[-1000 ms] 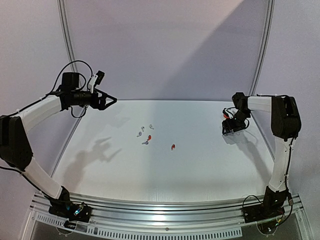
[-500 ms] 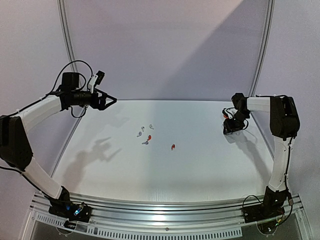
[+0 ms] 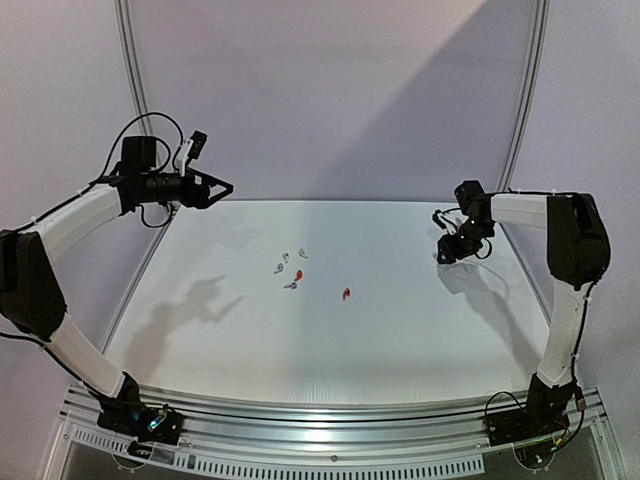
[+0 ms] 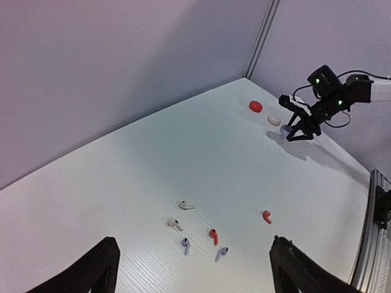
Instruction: Insert the wireless bluetooth earbuds into the charging case
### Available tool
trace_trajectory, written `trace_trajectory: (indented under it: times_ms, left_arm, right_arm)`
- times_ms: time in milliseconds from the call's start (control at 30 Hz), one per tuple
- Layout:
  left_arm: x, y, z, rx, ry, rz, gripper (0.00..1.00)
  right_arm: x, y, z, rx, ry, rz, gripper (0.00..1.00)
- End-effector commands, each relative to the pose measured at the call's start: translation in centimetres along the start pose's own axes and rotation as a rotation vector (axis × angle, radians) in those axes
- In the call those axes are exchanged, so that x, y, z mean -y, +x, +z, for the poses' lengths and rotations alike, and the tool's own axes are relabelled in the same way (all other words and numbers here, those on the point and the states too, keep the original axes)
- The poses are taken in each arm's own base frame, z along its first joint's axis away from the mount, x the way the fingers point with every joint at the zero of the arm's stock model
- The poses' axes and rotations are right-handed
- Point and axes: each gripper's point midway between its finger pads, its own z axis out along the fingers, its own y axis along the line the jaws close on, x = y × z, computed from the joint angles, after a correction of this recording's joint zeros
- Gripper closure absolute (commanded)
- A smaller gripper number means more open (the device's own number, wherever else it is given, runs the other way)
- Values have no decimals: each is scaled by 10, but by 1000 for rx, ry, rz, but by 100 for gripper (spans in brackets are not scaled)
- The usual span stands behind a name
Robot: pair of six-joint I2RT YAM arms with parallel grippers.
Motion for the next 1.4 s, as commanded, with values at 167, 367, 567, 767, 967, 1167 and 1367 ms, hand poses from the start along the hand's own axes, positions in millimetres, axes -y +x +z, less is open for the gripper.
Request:
trace_trajectory:
  times_ms: [167,367,567,767,967,1167,1367]
  left_arm:
    - [88,-60,3,73,335,-12,22]
    - [142,-90,0,103,475,46,24]
    - [185,-91,6,87,555,102,26]
    - [214,-74,13,51,592,140,26]
    - [231,-67,14,36,614,157,47]
    - [233,-56,14,16,619,172,56]
    - [236,-55,12,15,631,191,77]
  right_arm:
    - [-149,-132,-206,702,68,-454,69]
    - [-249,-149,-274,946,87,-727,68]
    - [-324,-151,-303,1073,62,-894,67]
    - [-360,-143,-311,1104,46,-954,68]
    - [-378,-134,-316,1116,38,-960,70]
    - [-383,-136,-322,1138,46,-944,71]
    - [-386,-138,-322,1149,49,-957,71]
